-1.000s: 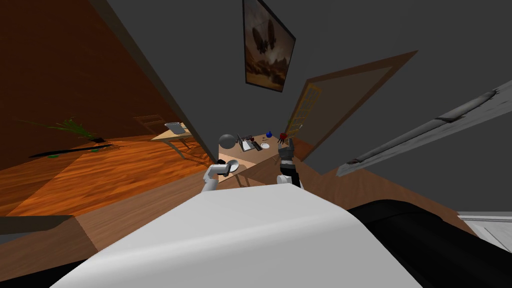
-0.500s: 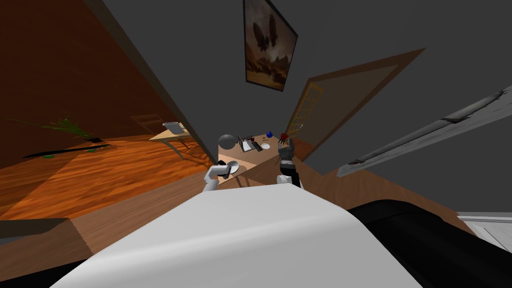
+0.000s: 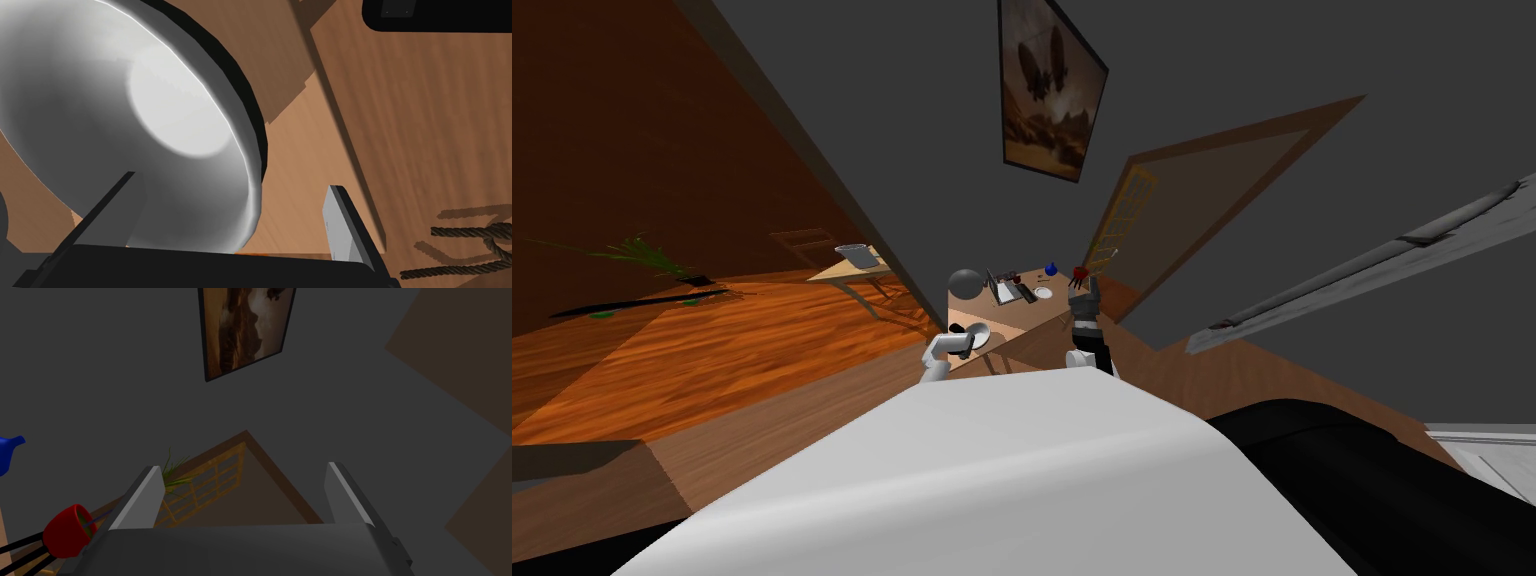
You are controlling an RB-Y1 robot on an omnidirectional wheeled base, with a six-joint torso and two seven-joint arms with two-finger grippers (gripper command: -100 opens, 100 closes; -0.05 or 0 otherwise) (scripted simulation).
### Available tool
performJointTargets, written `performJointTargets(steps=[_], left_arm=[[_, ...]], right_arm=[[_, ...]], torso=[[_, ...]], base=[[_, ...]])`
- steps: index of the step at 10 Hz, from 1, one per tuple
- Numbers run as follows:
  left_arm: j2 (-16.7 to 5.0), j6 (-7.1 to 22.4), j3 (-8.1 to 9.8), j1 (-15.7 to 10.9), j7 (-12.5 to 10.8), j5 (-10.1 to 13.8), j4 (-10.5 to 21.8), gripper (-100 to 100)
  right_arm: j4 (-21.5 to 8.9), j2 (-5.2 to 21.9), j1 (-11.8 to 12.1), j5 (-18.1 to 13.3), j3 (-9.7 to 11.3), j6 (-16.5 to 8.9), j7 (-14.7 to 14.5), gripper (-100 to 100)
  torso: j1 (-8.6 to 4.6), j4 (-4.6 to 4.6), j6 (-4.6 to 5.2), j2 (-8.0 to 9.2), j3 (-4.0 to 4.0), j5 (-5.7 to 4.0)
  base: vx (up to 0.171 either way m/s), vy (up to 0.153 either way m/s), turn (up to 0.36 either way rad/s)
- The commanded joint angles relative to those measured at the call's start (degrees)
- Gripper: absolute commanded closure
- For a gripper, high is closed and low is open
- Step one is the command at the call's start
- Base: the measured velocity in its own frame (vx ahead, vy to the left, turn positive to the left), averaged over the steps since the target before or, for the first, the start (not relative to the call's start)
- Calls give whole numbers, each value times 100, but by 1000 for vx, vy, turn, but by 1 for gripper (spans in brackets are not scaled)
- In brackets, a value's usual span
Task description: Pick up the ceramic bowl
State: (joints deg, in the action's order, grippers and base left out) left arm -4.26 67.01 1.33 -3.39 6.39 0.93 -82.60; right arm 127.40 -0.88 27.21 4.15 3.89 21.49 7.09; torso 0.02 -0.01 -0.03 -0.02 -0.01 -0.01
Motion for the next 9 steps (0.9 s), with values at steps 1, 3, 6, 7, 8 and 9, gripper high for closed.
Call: performJointTargets(steps=[1,3,6,7,8,9], left_arm=[[0,0,0,0,0,0,0,100],[0,8,1,6,-1,0,2,100],[1,7,2,4,-3,1,2,0],[2,209,3,-3,6,0,-200,100],[1,262,5,0,10,3,-254,100],[-1,366,7,5,16,7,-362,100]], right_arm=[[0,0,0,0,0,0,0,0],[0,0,0,0,0,0,0,0],[0,0,0,0,0,0,0,0],[0,0,0,0,0,0,0,0],[0,0,0,0,0,0,0,0],[0,0,0,0,0,0,0,0]], torso=[[0,0,0,0,0,0],[-1,3,4,0,1,0],[-2,3,3,3,3,-1],[-2,4,3,3,3,-2],[-5,7,3,10,8,-4],[-7,8,3,16,12,-5]], base=[[0,0,0],[0,0,0],[0,0,0],[-18,-6,10],[-25,-6,5],[-27,-6,8]])
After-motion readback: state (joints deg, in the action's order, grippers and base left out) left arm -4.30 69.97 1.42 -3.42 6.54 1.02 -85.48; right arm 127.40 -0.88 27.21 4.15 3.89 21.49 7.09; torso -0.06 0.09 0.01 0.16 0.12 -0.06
